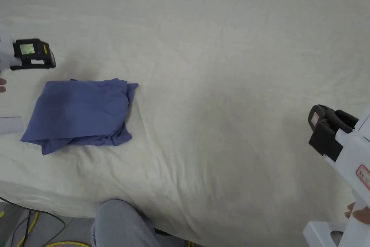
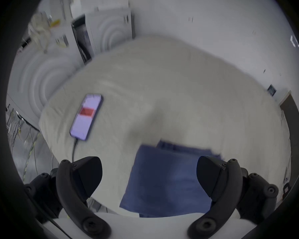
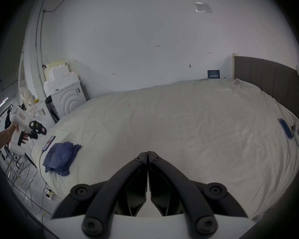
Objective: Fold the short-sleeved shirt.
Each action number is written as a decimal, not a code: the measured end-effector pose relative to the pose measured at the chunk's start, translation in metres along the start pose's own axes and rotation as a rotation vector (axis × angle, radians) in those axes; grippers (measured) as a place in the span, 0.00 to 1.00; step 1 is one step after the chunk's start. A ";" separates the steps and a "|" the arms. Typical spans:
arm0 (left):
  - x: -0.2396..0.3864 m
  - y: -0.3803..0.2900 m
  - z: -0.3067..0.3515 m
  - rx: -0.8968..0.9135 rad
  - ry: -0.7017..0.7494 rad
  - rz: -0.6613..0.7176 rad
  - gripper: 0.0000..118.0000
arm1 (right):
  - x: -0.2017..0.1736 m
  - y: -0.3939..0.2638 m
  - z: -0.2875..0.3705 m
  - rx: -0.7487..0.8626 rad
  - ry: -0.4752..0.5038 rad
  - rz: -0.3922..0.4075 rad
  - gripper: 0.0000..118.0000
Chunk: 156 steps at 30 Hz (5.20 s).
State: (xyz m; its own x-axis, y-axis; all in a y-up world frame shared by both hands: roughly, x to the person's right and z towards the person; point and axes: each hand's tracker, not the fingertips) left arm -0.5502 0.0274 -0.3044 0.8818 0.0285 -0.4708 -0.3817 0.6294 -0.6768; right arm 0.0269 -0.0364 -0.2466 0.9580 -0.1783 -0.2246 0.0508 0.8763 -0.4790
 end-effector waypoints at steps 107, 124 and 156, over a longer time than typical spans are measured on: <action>0.265 -0.236 0.123 0.648 -0.331 -0.294 0.00 | 0.066 0.009 0.090 0.277 -0.202 0.110 0.00; 0.266 -0.240 0.122 0.641 -0.333 -0.298 0.00 | 0.065 0.010 0.092 0.283 -0.201 0.116 0.00; 0.257 -0.253 0.130 0.534 -0.385 -0.267 1.00 | 0.060 0.044 0.122 0.069 -0.047 -0.138 1.00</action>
State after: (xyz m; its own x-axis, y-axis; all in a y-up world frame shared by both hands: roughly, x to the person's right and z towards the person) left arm -0.1910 -0.0242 -0.1805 0.9992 0.0305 -0.0273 -0.0378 0.9451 -0.3246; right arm 0.1209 0.0463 -0.1780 0.9527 -0.2793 -0.1196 0.2007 0.8741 -0.4423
